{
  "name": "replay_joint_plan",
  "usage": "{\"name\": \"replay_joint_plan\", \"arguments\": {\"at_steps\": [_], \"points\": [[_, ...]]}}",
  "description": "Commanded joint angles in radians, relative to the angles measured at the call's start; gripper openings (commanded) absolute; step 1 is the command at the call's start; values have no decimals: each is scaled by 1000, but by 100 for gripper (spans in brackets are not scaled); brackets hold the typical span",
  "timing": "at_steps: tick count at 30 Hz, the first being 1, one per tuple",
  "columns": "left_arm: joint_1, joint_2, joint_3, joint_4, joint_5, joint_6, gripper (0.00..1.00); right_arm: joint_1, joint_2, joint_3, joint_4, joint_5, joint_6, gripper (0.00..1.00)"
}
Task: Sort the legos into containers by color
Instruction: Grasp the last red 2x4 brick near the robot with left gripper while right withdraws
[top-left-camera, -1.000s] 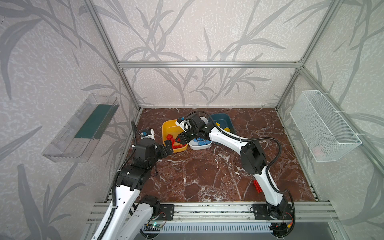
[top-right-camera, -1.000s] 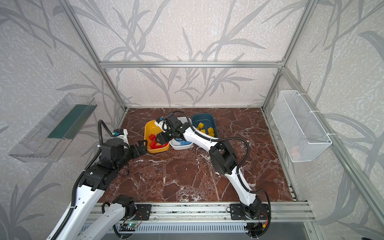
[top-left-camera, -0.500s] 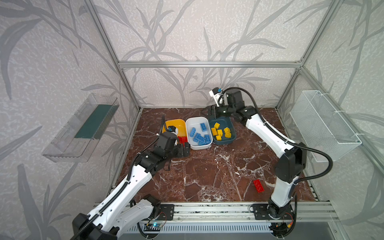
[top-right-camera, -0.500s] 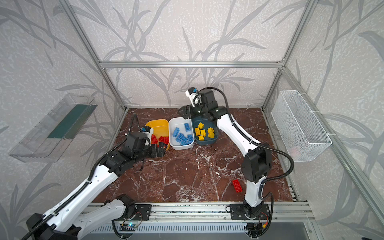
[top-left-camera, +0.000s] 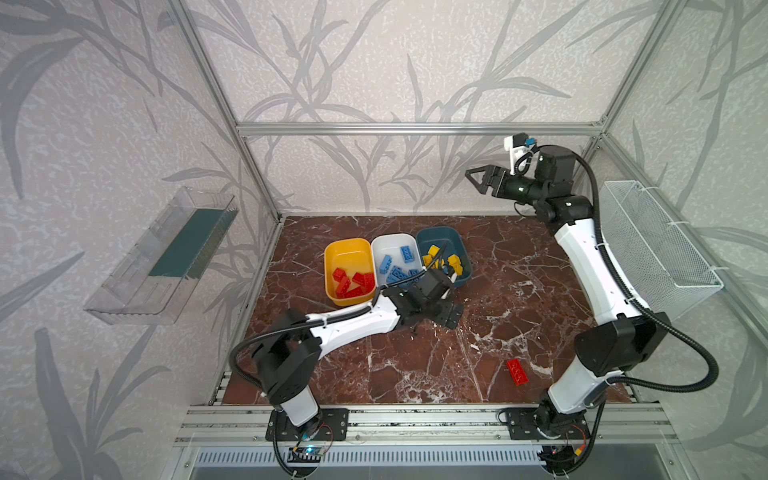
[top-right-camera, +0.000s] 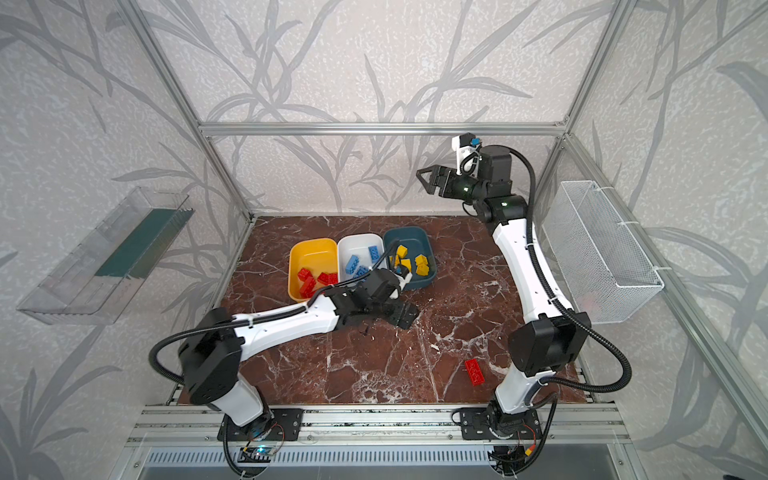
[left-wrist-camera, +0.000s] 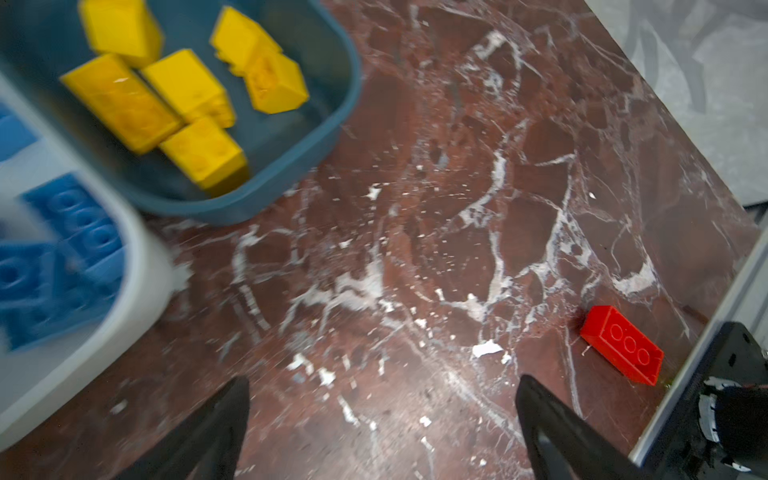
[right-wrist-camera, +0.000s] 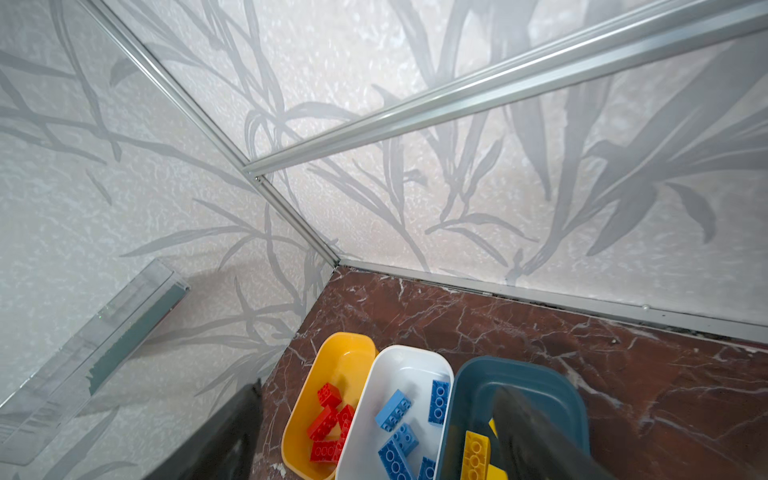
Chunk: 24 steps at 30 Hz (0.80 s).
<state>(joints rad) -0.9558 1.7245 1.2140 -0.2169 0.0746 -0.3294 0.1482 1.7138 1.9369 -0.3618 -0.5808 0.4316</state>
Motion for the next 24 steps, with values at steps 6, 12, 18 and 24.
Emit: {"name": "replay_joint_plan", "arguments": {"at_steps": [6, 12, 18, 24], "points": [[-115, 186, 118, 150, 184, 206, 99, -81, -71, 21, -13, -54, 58, 89], [-190, 281, 142, 186, 208, 261, 99, -138, -112, -51, 52, -74, 110, 91], [-273, 355, 196, 204, 206, 324, 99, -172, -138, -102, 102, -88, 147, 91], [-335, 437, 266, 182, 154, 347, 99, -179, -149, -125, 121, -92, 155, 91]]}}
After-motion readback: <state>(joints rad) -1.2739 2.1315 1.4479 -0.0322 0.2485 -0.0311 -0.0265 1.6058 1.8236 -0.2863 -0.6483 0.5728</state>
